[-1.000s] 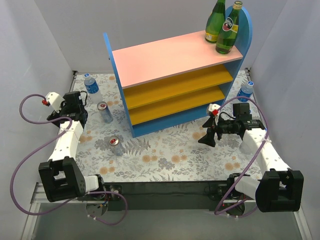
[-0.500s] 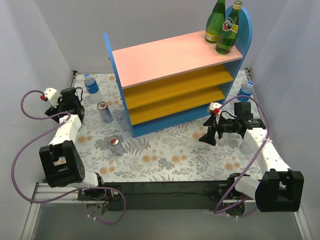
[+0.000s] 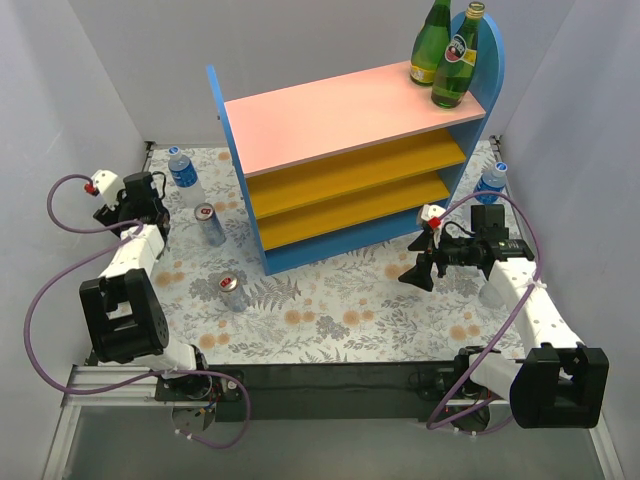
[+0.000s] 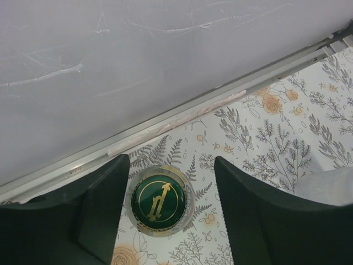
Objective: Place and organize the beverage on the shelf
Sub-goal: Pick up the drink from the center of the board.
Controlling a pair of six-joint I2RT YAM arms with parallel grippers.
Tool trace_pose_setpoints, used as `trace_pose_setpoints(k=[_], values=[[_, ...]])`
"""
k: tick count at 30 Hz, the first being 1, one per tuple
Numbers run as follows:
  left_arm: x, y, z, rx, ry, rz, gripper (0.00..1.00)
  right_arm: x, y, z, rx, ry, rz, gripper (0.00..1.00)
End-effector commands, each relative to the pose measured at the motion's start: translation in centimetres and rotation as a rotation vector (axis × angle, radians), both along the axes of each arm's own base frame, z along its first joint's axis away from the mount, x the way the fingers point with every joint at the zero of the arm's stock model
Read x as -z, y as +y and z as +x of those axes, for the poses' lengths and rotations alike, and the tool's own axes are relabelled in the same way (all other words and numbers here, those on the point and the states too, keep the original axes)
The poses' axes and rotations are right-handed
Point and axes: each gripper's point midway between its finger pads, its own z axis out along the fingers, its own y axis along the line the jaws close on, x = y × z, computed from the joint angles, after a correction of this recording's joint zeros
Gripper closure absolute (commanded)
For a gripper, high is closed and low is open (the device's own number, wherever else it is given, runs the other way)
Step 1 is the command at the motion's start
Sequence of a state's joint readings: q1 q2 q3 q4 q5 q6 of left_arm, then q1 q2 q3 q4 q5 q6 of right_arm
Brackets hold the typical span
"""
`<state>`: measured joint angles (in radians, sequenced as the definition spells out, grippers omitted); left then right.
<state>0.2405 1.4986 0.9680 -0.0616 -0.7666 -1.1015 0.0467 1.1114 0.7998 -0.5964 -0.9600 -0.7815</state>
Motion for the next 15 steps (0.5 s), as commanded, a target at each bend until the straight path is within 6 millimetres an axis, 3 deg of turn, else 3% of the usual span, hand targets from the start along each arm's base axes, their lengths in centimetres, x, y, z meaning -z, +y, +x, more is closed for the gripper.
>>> trace_pose_setpoints(k=[1, 6, 7, 8, 12, 15], values=[[-2.1, 0.5, 0.5, -0.005, -0.057, 0.031, 0.40, -0.8, 0.0, -0.1, -0.002, -0.022, 0.016, 0.02], [-1.8, 0.2, 0.3, 0.026, -0.039, 0.035, 0.60, -0.8, -0.1, -0.1, 0.002, -0.026, 0.019, 0.02], [-2.3, 0.2, 0.5, 0.030, -0.066, 0.044, 0.74, -0.8, -0.1, -0.2, 0.001, -0.025, 0.020, 0.02], [-2.2, 0.1, 0.3, 0.035, -0.064, 0.047, 0.81, -0.9, -0.1, -0.1, 0.002, -0.029, 0.020, 0.02], [-3.1, 0.1, -0.2, 0.046, -0.078, 0.067, 0.99, -1.0, -0.2, 0.0, 0.004, -0.032, 0.022, 0.02], [-4.4, -0.1, -0.9, 0.053, -0.108, 0.089, 1.00, -1.1, -0.2, -0.1, 0.003, -0.035, 0.025, 0.02]])
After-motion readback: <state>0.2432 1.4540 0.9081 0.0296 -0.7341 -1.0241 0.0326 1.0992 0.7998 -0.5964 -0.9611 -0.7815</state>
